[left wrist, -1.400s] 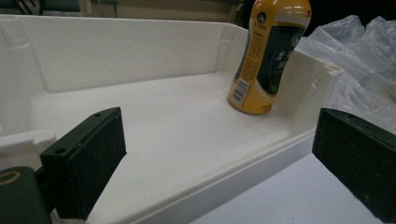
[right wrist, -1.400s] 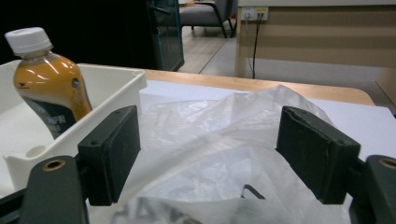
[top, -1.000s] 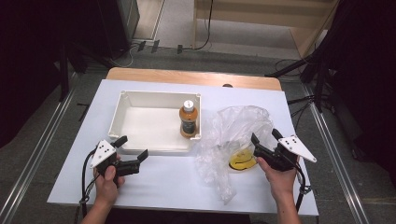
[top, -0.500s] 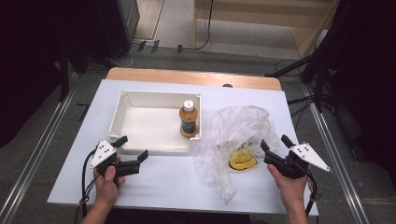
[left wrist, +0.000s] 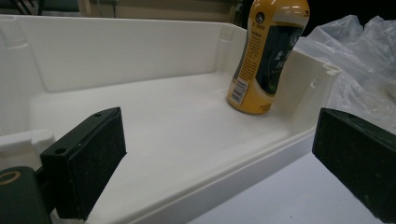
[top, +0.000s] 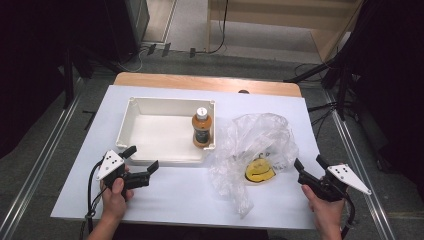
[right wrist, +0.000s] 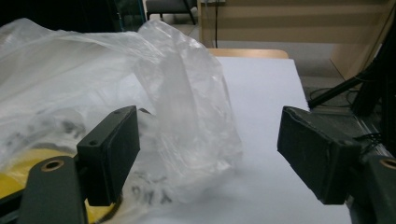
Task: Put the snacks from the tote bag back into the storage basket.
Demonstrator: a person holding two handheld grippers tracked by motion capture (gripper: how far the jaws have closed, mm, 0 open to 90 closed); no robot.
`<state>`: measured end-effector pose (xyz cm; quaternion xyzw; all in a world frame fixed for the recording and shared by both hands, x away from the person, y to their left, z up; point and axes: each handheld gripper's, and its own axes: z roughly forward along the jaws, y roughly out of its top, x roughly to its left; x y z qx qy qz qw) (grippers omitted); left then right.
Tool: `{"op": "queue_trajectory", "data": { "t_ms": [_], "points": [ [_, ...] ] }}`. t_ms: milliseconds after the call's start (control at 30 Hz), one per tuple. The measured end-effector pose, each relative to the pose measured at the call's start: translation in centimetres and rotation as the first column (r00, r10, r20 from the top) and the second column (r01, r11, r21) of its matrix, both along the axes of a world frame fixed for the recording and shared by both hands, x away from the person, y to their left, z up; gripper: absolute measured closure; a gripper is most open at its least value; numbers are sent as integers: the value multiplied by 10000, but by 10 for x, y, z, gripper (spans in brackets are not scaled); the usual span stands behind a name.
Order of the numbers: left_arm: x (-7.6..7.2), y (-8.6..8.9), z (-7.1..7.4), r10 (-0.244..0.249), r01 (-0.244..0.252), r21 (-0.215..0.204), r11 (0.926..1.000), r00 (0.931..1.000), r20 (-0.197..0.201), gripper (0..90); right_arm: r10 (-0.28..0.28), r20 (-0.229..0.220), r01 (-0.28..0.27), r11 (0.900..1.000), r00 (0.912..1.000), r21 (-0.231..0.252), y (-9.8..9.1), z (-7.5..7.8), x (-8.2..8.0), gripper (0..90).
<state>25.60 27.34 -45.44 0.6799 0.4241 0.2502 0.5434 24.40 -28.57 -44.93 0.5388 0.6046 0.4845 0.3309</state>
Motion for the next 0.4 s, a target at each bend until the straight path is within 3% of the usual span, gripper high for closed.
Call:
{"op": "queue_trajectory", "data": {
  "t_ms": [233,400],
  "points": [
    [0,0,0,18,-18,-12,10000,10000,-8,31,-71,-11,71,10000,10000,-42,-6,-1,-5,219],
    [0,0,0,9,-9,7,10000,10000,4,31,227,578,-226,9997,9981,-15,10,18,-6,242]
  ]
}}
